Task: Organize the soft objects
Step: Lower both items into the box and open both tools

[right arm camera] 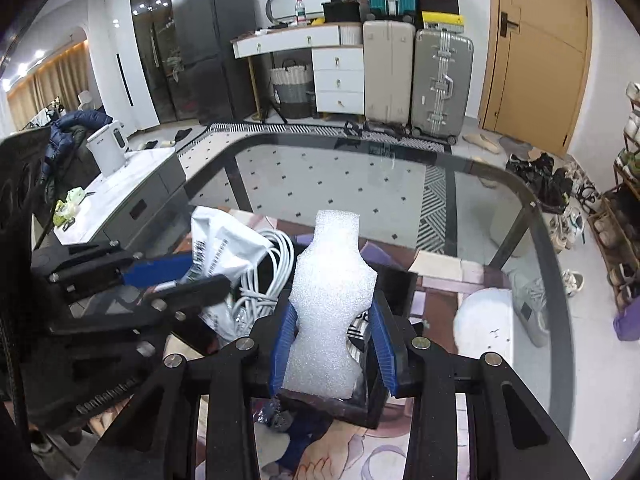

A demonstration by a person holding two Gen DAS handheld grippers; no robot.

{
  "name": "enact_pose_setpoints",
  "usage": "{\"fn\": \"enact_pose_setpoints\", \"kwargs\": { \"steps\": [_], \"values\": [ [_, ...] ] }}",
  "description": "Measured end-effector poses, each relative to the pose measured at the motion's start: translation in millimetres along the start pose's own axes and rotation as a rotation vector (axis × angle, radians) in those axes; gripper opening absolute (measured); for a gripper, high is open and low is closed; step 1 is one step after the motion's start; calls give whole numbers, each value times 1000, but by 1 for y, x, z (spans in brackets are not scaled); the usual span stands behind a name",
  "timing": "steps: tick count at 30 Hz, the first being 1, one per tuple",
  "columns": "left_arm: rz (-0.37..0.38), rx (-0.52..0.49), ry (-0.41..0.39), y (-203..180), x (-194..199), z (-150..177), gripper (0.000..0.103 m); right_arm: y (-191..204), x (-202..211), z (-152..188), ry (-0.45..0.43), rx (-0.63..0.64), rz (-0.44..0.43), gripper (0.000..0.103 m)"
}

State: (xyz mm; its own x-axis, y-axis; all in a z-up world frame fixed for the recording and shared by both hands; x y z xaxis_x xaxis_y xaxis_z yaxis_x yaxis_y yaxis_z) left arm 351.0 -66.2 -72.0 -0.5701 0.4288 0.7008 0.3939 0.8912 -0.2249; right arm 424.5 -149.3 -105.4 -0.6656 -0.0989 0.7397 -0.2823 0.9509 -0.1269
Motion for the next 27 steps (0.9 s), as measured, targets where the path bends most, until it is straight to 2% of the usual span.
{"fn": "enact_pose_setpoints", "kwargs": {
  "steps": [3,12,16,22,24,27],
  "values": [
    [-13,-4,39,-2,-17,11,23,2,-14,8,37,6,2,37],
    [0,3,49,-5,-22,14,23,2,-37,22,97,7,-1,37],
    [-3,9,80,-3,-28,21,23,3,-38,24,107,8,-2,37],
    [-6,16,84,-3,-28,25,24,3,-38,24,98,14,2,37],
    [-12,13,82,-3,-28,24,26,2,-38,25,96,9,1,39],
    [-47,-11,75,-4,-24,24,39,1,-32,27,86,14,1,39]
  ]
}}
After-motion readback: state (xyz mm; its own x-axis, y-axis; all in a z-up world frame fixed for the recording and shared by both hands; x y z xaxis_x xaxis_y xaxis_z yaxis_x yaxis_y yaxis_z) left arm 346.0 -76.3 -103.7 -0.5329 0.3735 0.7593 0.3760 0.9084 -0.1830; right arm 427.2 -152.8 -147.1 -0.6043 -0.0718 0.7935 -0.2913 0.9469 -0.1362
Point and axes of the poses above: each gripper's, at about its wrist camera, not at the fingertips, and x roughly against the way its jaws point, y to its left, z to its underside, the point moved 6 cm from there along -x, roughly the way its jaws point, and after that the axes turned 13 degrees about z, right-handed, at the moved point
